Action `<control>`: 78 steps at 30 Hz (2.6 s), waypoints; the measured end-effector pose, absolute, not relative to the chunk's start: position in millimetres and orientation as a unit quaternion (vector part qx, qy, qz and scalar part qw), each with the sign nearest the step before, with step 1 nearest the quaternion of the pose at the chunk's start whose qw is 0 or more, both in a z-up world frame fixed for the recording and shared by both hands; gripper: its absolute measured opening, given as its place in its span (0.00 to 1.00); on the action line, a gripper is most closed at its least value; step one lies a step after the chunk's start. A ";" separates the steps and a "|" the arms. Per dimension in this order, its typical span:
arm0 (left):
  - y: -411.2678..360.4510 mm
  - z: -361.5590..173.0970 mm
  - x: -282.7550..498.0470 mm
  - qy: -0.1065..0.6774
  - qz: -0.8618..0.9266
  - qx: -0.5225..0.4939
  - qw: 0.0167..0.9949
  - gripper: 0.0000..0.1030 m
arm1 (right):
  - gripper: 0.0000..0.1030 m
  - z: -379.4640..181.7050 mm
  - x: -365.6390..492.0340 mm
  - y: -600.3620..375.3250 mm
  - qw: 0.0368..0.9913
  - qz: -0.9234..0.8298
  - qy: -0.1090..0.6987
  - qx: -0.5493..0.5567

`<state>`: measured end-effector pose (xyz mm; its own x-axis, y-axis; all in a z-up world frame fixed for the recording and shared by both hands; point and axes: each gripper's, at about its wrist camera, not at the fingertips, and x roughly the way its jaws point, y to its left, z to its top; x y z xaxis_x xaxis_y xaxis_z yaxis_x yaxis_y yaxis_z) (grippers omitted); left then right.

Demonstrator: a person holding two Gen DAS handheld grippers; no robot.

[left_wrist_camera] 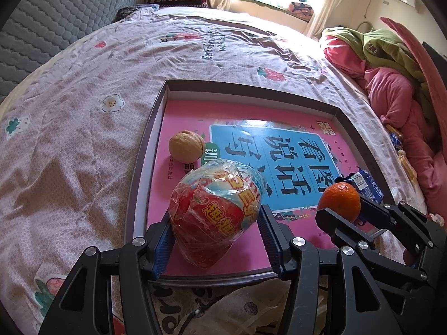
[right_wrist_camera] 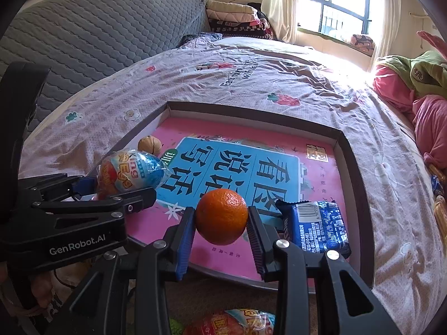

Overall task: Organize objects
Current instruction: 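Lower the candy bag with left tool into the tray while right tool lowers the orange, then open left tool to release the candy bag while right tool releases the orange in the tray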

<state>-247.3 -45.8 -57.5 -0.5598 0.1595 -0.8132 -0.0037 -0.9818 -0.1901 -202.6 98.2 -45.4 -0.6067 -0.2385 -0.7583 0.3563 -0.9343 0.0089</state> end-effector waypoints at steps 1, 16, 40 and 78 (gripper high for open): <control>-45.7 -58.0 -247.8 -0.084 0.879 -0.467 0.046 0.56 | 0.36 -46.0 -202.8 98.3 0.166 -0.893 0.071 0.412; -44.5 -62.7 -247.4 -0.082 0.878 -0.469 0.046 0.56 | 0.36 -53.5 -204.5 98.0 0.162 -0.889 0.068 0.424; -47.2 -61.7 -247.5 -0.081 0.878 -0.470 0.047 0.57 | 0.36 -55.8 -208.2 101.7 0.156 -0.884 0.051 0.438; -54.6 -39.5 -233.9 -0.091 0.882 -0.460 0.040 0.62 | 0.54 -26.9 -192.8 117.9 0.147 -0.896 0.032 0.417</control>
